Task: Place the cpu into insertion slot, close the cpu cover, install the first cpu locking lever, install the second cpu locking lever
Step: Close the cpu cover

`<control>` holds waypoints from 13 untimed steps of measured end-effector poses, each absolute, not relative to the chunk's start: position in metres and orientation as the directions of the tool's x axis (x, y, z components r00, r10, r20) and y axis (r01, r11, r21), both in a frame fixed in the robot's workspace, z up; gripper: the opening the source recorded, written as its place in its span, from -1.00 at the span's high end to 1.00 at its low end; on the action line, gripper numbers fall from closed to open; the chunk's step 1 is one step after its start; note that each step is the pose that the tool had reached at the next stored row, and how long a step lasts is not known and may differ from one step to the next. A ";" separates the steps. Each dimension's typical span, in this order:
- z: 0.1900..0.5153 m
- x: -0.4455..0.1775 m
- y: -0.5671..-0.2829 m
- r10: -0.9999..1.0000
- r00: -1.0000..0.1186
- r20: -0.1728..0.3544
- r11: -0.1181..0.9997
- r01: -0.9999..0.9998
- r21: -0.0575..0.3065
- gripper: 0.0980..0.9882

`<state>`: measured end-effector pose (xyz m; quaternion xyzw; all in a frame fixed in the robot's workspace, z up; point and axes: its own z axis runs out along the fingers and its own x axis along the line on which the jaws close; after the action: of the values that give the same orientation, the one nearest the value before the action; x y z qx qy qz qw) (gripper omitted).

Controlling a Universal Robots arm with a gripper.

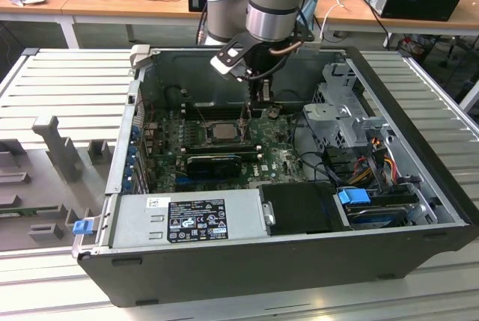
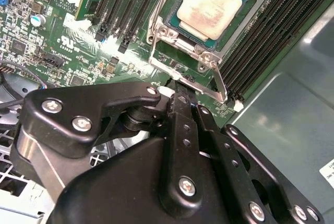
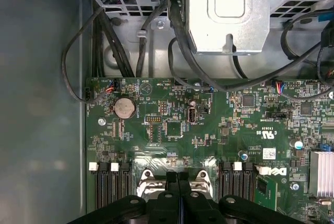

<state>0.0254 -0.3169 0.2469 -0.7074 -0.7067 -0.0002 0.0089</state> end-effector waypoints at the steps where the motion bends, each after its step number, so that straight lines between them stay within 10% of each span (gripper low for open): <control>1: 0.247 0.025 -0.317 1.000 0.001 0.013 -0.001 1.000 -0.012 0.98; 13: 0.247 0.022 -0.317 1.000 0.001 0.013 -0.001 1.000 -0.012 0.98</control>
<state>0.0220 -0.3169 0.2469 -0.7074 -0.7068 -0.0002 0.0089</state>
